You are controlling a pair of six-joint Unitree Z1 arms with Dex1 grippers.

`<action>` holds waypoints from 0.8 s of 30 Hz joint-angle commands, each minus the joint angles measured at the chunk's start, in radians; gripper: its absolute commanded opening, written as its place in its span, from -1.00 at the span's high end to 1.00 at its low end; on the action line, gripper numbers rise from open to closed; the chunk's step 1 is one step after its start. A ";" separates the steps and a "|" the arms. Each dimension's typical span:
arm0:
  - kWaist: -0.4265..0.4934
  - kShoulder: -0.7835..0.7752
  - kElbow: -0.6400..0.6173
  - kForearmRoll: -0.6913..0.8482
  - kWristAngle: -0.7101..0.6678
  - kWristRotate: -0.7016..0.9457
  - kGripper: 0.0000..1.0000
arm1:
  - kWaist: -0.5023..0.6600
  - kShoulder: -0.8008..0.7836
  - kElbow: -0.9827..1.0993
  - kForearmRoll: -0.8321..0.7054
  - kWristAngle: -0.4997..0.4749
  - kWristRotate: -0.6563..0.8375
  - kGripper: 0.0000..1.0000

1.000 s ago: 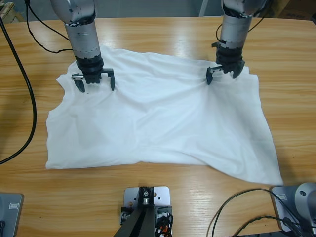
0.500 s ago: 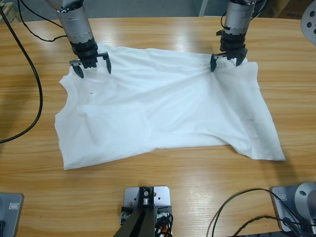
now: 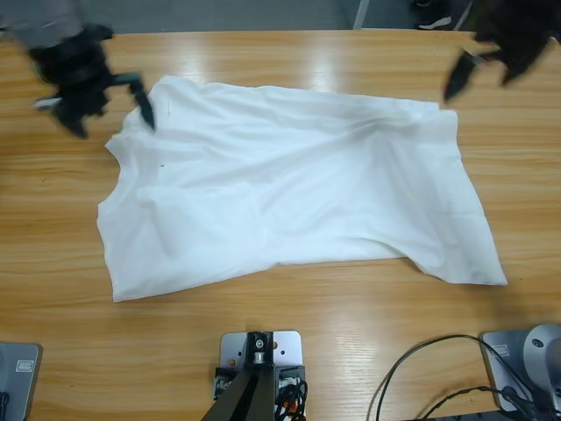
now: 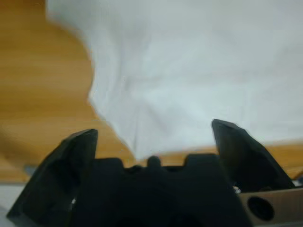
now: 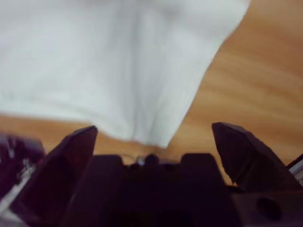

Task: Fold clothes

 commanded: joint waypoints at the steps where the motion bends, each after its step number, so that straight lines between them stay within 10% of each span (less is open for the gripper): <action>1: -0.143 -0.365 0.583 -0.112 -0.103 -0.154 -0.78 | 0.006 -0.411 0.746 -0.402 0.113 0.081 -1.00; 6: -0.289 -0.357 0.766 -0.292 -0.161 -0.329 -0.78 | 0.000 -0.454 1.067 -0.730 0.094 0.250 -0.79; 12: -0.366 -0.322 0.899 -0.446 -0.164 -0.416 -0.72 | 0.000 -0.477 1.101 -0.757 0.111 0.294 -0.79; 24: -0.362 -0.332 0.990 -0.701 -0.021 -0.027 -0.86 | 0.000 -0.477 1.124 -0.780 0.146 0.296 -0.78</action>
